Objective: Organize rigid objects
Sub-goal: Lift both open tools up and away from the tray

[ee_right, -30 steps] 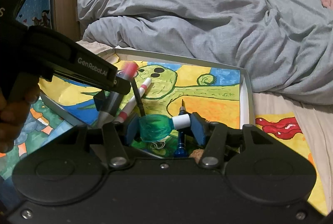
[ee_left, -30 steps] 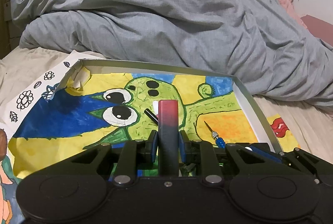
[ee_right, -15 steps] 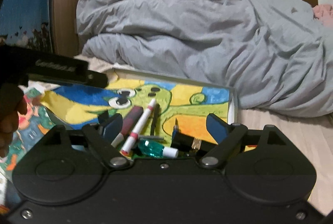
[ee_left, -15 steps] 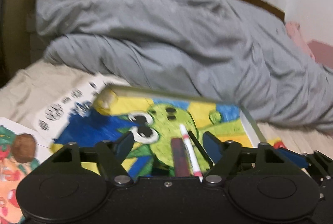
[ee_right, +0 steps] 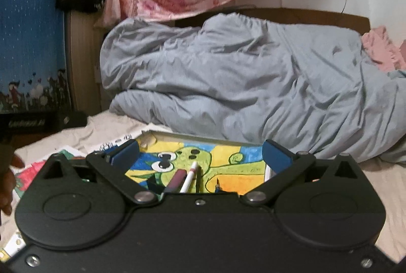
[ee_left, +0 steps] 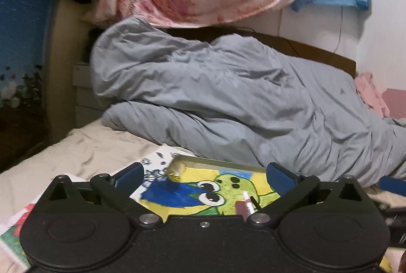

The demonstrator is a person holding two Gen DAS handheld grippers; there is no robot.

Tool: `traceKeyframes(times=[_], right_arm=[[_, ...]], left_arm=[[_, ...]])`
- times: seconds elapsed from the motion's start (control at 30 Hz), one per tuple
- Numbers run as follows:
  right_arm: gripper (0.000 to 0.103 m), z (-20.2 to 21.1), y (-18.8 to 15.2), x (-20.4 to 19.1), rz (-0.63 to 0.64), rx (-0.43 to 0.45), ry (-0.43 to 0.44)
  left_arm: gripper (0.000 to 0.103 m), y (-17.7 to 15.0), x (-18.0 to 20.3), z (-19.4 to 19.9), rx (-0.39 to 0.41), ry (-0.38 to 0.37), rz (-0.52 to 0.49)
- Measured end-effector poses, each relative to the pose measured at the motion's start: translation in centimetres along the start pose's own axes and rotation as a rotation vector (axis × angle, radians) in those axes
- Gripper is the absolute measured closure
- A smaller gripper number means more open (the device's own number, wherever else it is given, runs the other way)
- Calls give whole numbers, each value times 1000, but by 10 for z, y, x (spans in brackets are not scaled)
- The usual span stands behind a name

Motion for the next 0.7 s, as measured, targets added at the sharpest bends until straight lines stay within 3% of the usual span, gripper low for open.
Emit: traceKeyframes(times=[0.23,0.47,0.7], right_arm=[[1,46,-13,12,-70,50,-41],[1,80,-38,12,-82,73,-65],[0,108,-70,1,-87,0,-89]], left_arm=[[1,-24,-22,56,6,71,36],[1,-54,-35,99,12,99,-2],[1,-76,-37,126,16,113,6]])
Point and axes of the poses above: each gripper's, at about its wrist camera, not at the fingertips, and z roughly against the way its jaws point, x to its right, y to its top, the point moved 8 cm from there along -z, roughly the way its jaws point, and after that the axes turned 4 degrees about -y, right-handed, at the moved point
